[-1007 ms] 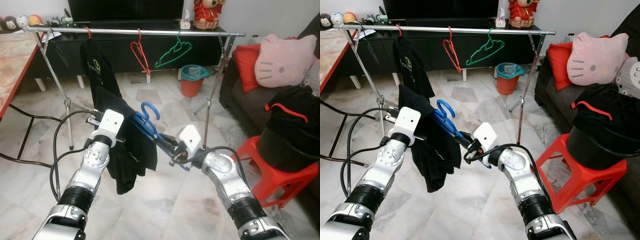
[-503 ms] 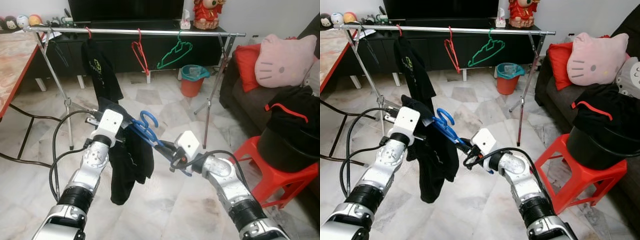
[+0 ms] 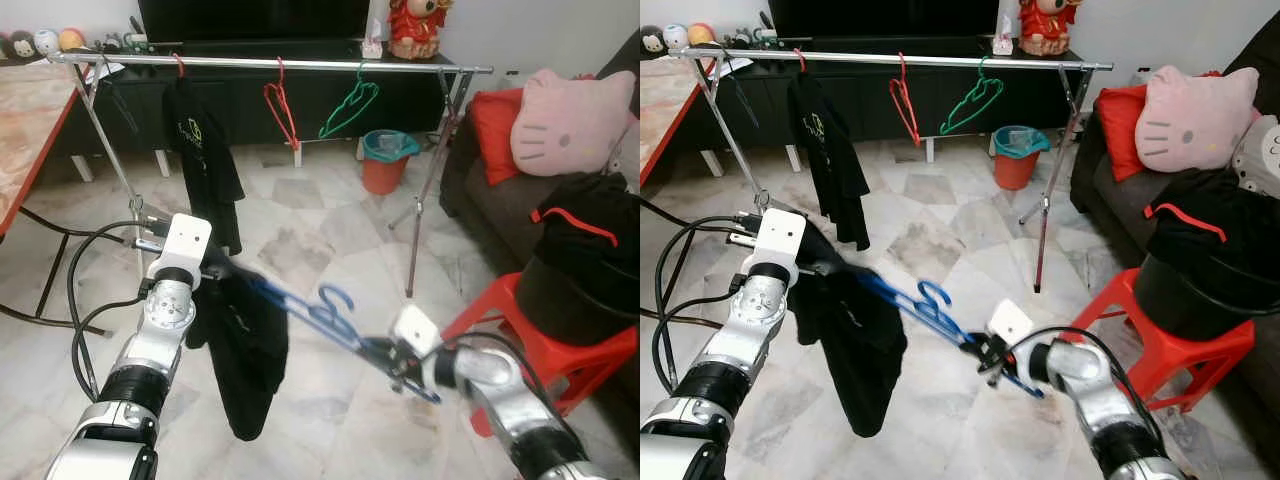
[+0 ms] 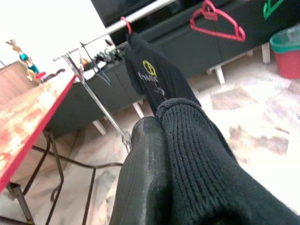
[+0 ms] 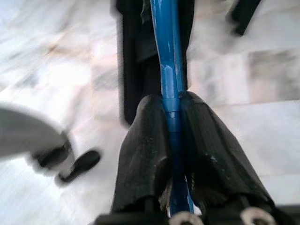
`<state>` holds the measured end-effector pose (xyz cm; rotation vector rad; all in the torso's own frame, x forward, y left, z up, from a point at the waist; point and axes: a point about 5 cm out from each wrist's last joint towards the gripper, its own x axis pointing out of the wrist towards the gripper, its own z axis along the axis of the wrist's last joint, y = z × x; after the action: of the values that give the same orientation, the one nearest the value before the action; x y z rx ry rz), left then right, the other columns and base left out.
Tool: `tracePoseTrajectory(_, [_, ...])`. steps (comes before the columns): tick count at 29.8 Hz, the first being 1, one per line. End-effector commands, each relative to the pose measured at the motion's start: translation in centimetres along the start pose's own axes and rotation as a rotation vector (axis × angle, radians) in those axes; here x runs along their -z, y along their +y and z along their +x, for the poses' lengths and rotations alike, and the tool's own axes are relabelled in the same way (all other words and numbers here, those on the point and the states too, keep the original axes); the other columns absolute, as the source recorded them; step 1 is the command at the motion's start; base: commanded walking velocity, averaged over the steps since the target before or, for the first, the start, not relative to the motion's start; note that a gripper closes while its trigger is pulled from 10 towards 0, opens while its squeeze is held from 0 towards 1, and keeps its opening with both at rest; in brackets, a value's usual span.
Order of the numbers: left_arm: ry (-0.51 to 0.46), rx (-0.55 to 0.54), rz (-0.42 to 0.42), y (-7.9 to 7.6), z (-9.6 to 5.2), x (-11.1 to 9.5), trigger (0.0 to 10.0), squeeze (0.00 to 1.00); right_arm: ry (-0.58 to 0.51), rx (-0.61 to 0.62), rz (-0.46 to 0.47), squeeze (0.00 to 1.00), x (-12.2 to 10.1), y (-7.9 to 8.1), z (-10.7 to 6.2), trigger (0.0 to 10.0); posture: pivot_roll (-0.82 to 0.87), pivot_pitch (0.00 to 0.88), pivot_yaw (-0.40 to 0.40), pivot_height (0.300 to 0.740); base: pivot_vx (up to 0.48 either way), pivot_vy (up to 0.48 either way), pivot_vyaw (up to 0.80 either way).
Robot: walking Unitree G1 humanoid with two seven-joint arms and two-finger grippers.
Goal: Hang hanger
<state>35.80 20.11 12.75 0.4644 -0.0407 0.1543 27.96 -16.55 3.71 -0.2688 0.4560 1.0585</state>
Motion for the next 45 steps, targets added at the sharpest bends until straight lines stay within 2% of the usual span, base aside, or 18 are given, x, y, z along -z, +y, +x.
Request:
tracePoseTrajectory(1, [0.019,-0.026,-0.01,0.3,0.4,-0.1,0.0,0.0,0.019,-0.046,-0.011,0.0,0.2,0.2,-0.3,0.0,0.01,0.0,-0.062,0.74,0.0,0.0,0.0])
tracePoseTrajectory(3, [0.082,-0.005,-0.01,0.0,0.1,0.9,0.0,0.0,0.024,-0.06,-0.003,0.0,0.3,0.2,-0.6,0.0,0.01,0.0,-0.059,0.74,0.0,0.0,0.0])
tracePoseTrajectory(4, [0.122,0.01,-0.004,-0.3,-0.1,1.6,10.0,0.0,0.007,-0.086,0.013,0.0,0.2,0.2,-0.8,0.0,0.01,0.0,-0.056,0.74,0.0,0.0,0.0])
tracePoseTrajectory(7, [0.193,0.036,-0.009,-0.8,-0.8,3.3,10.0,0.0,-0.026,-0.126,0.029,0.0,-0.2,0.4,-1.0,0.0,0.01,0.0,-0.051,0.74,0.0,0.0,0.0])
tracePoseTrajectory(12, [0.243,0.053,-0.016,-1.0,-1.6,4.7,10.0,0.0,-0.039,-0.018,0.036,0.0,-0.1,-0.4,-0.9,0.0,0.01,0.0,-0.049,0.74,0.0,0.0,0.0])
tracePoseTrajectory(13, [0.281,0.096,-0.025,-1.3,-2.4,5.8,10.0,0.0,-0.043,0.101,0.073,0.0,0.3,-1.1,-0.6,10.0,0.02,0.0,-0.047,0.74,0.0,0.0,0.0])
tracePoseTrajectory(14, [0.293,0.15,-0.063,-1.8,-3.1,6.5,10.0,0.0,-0.056,0.225,0.103,0.0,0.6,-1.5,-0.2,10.0,0.02,0.0,-0.047,0.74,0.0,0.0,0.0])
tracePoseTrajectory(16, [0.291,0.162,-0.076,-2.0,-3.2,6.6,10.0,0.0,-0.058,0.26,0.113,0.0,0.7,-1.6,-0.1,10.0,0.02,0.0,-0.046,0.74,0.0,0.0,0.0])
tracePoseTrajectory(17, [0.294,0.181,-0.123,-2.2,-3.7,7.0,10.0,0.0,-0.049,0.402,0.167,0.0,1.4,-1.9,0.1,10.0,0.02,0.0,-0.045,0.74,0.0,0.0,0.0])
tracePoseTrajectory(19, [0.293,0.191,-0.141,-2.3,-4.0,7.2,10.0,0.0,-0.04,0.481,0.198,0.0,1.8,-2.1,0.1,10.0,0.02,0.0,-0.045,0.74,0.0,0.0,0.0])
tracePoseTrajectory(23, [0.236,0.214,-0.229,-2.9,-4.5,6.9,10.0,0.0,-0.089,0.846,0.467,0.0,4.0,-2.2,-0.4,10.0,0.02,0.0,-0.043,0.74,0.0,0.0,0.0])
tracePoseTrajectory(24, [0.236,0.214,-0.229,-2.9,-4.5,6.9,10.0,0.0,-0.089,0.846,0.467,0.0,4.0,-2.2,-0.4,10.0,0.02,0.0,-0.043,0.74,0.0,0.0,0.0])
tracePoseTrajectory(27, [0.146,0.205,-0.28,-3.0,-4.3,5.5,10.0,0.0,-0.126,1.083,0.502,0.0,4.6,-2.0,-1.4,10.0,0.03,0.0,-0.042,0.74,0.0,0.0,0.0])
tracePoseTrajectory(28, [0.113,0.208,-0.297,-3.1,-4.2,4.9,10.0,0.0,-0.147,1.135,0.467,0.0,4.5,-1.9,-1.7,10.0,0.02,0.0,-0.037,0.74,0.0,0.0,0.0])
tracePoseTrajectory(32, [-0.016,0.21,-0.4,-3.2,-4.2,2.5,10.0,0.0,-0.276,1.144,0.359,0.0,3.6,0.0,-1.9,10.0,0.01,0.0,-0.015,0.74,0.0,0.0,0.0])
tracePoseTrajectory(35, [-0.06,0.209,-0.437,-3.1,-4.3,1.6,10.0,0.0,-0.299,1.181,0.328,0.0,3.8,1.1,-2.4,10.0,0.0,0.0,0.001,0.74,0.0,0.0,0.0])
tracePoseTrajectory(40, [-0.105,0.205,-0.443,-2.9,-4.9,0.9,10.0,0.0,-0.348,1.243,0.242,0.0,3.4,2.7,-3.3,10.0,-0.01,0.0,0.017,0.74,0.0,0.0,0.0])
tracePoseTrajectory(45, [-0.113,0.217,-0.451,-2.9,-6.0,1.1,10.0,0.0,-0.361,1.221,0.223,0.0,3.2,4.0,-3.2,10.0,-0.01,0.0,0.024,0.74,0.0,0.0,0.0])
